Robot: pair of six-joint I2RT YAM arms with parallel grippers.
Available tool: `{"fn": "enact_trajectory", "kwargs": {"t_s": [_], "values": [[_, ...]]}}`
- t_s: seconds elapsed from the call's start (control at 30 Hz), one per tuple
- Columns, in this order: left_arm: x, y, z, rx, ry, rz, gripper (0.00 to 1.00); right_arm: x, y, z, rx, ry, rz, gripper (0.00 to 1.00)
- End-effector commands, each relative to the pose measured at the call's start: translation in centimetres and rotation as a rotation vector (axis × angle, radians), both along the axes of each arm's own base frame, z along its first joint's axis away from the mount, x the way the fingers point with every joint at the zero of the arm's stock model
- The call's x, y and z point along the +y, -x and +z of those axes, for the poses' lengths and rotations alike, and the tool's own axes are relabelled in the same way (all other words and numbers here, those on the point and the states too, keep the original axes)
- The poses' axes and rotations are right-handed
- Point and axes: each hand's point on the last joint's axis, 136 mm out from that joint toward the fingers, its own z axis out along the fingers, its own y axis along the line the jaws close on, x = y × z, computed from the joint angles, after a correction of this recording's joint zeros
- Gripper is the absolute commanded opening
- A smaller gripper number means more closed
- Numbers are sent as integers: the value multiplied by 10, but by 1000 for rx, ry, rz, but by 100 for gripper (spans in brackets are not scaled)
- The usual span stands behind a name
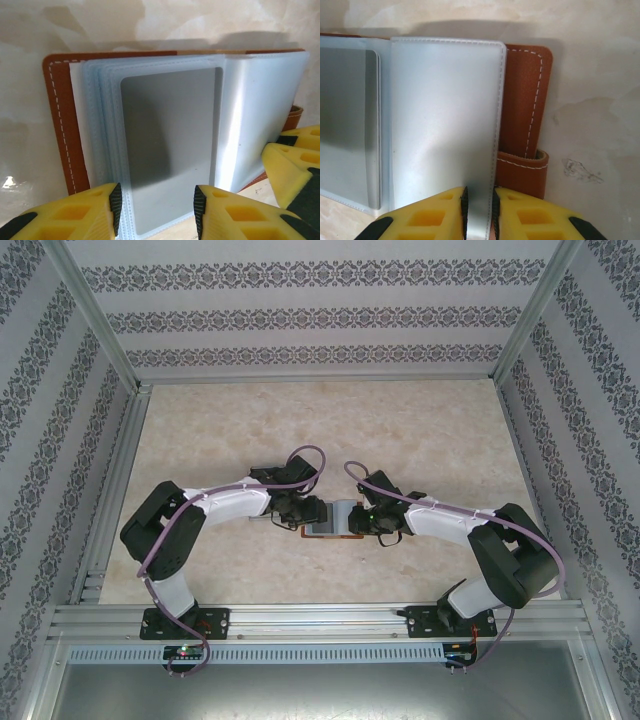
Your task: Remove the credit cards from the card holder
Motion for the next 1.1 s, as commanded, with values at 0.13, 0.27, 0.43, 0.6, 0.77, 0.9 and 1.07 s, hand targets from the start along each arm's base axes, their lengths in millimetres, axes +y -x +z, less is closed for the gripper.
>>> {"fn": "enact_trajectory", "kwargs": {"t_s": [0.13,0.27,0.43,0.6,0.77,0.9,1.07], "values": [[-11,7,-10,41,13,-35,44,-3,13,-15,60,41,4,25],[-18,4,-2,23,53,-54,45,-3,13,-16,60,42,4,25],[-32,0,22,-40,146,-90,49,-3,13,-17,63,41,4,25],[-44,-2,35,-67,211,-119,55,-2,13,-16,61,40,3,25],[-51,-4,50,-97,248,-139,56,-3,13,-16,61,43,-3,25],[-56,-6,67,-128,284,-157,56,-5,13,-15,57,46,-13,25],[-70,-4,75,-132,325,-201,56,-7,11,-13,48,45,-31,25]]}}
